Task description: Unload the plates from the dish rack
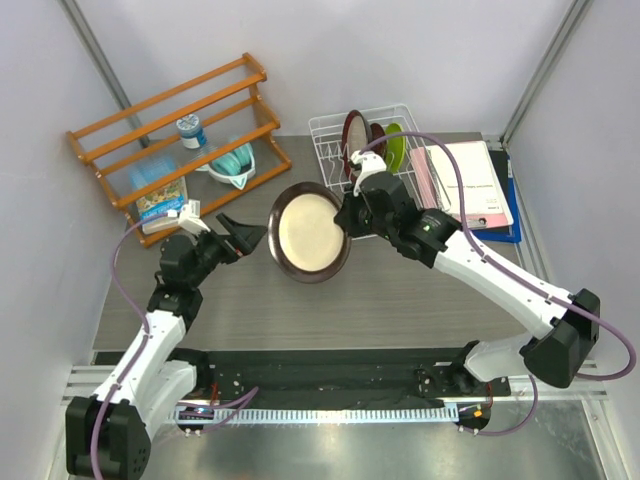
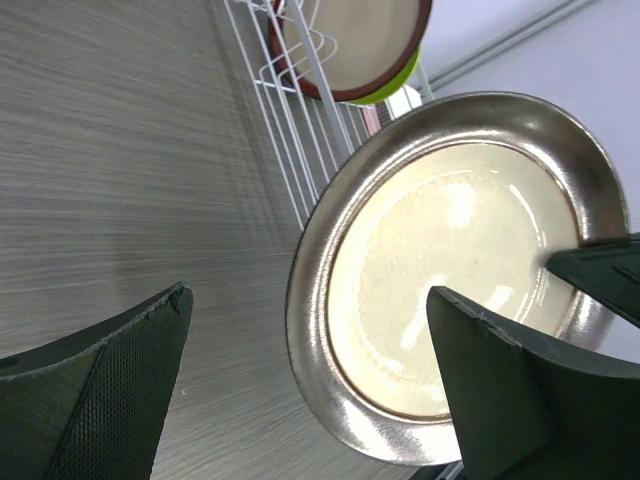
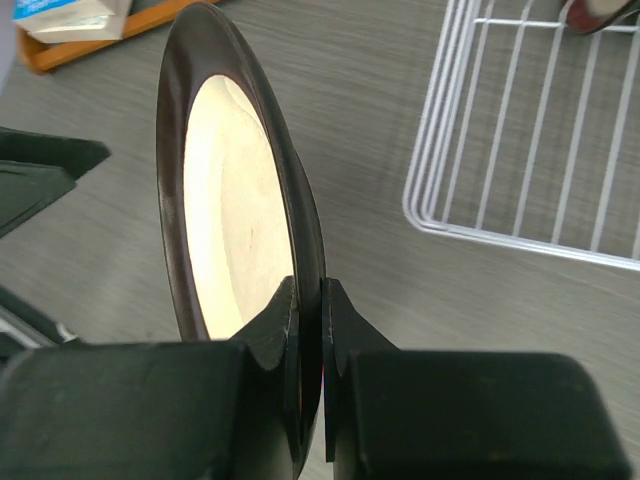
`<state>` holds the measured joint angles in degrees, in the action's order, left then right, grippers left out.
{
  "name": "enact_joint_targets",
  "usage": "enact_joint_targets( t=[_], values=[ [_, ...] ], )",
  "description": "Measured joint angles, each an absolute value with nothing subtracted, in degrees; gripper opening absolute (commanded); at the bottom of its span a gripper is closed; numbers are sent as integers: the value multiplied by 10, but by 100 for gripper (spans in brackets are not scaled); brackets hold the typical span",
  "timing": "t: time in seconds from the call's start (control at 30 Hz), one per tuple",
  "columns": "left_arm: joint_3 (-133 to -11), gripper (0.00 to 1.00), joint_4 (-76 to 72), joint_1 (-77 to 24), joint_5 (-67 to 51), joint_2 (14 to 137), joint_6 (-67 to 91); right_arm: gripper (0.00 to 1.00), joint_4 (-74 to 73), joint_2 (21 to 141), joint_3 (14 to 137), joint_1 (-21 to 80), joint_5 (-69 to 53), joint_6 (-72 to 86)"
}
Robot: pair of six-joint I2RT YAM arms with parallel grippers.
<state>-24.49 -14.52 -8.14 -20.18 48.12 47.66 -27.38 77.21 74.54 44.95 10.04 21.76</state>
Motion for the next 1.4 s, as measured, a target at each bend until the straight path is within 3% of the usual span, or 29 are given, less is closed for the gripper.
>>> enact_joint_targets(
  t=[0.33, 0.43, 0.53, 0.57, 0.67, 0.9, 0.93, 0.97, 1.0, 1.13, 1.23, 1.4],
  values=[
    [-161, 98, -209, -89, -220, 439, 508, 1, -162, 765, 684, 449, 24, 287],
    [-138, 80, -227, -90, -221, 425, 513, 1, -138, 765, 671, 449, 6, 305],
    [-123, 49, -239, -90, -221, 410, 520, 1, -107, 765, 654, 449, -13, 324],
    [-121, 23, -241, -90, -220, 407, 523, 1, -98, 765, 649, 449, -19, 331],
    [-121, 0, -252, -91, -220, 395, 537, 1, -87, 765, 635, 449, -21, 340],
    [-124, 0, -274, -84, -211, 398, 596, 1, -49, 765, 620, 433, -41, 356],
    [-124, 0, -274, -84, -211, 399, 596, 8, -48, 765, 618, 433, -41, 358],
    [-125, 0, -268, -84, -210, 397, 596, 40, -48, 765, 616, 433, -41, 359],
    [-128, 0, -258, -85, -208, 393, 595, 46, -48, 765, 615, 433, -40, 360],
    [-157, 0, -172, -96, -180, 347, 554, 49, -55, 765, 611, 440, -29, 365],
    [-194, 0, -86, -100, -144, 318, 509, 66, -54, 764, 611, 444, -7, 359],
    [-235, 0, 53, -96, -39, 321, 430, 70, -61, 736, 617, 441, 41, 342]
  ],
)
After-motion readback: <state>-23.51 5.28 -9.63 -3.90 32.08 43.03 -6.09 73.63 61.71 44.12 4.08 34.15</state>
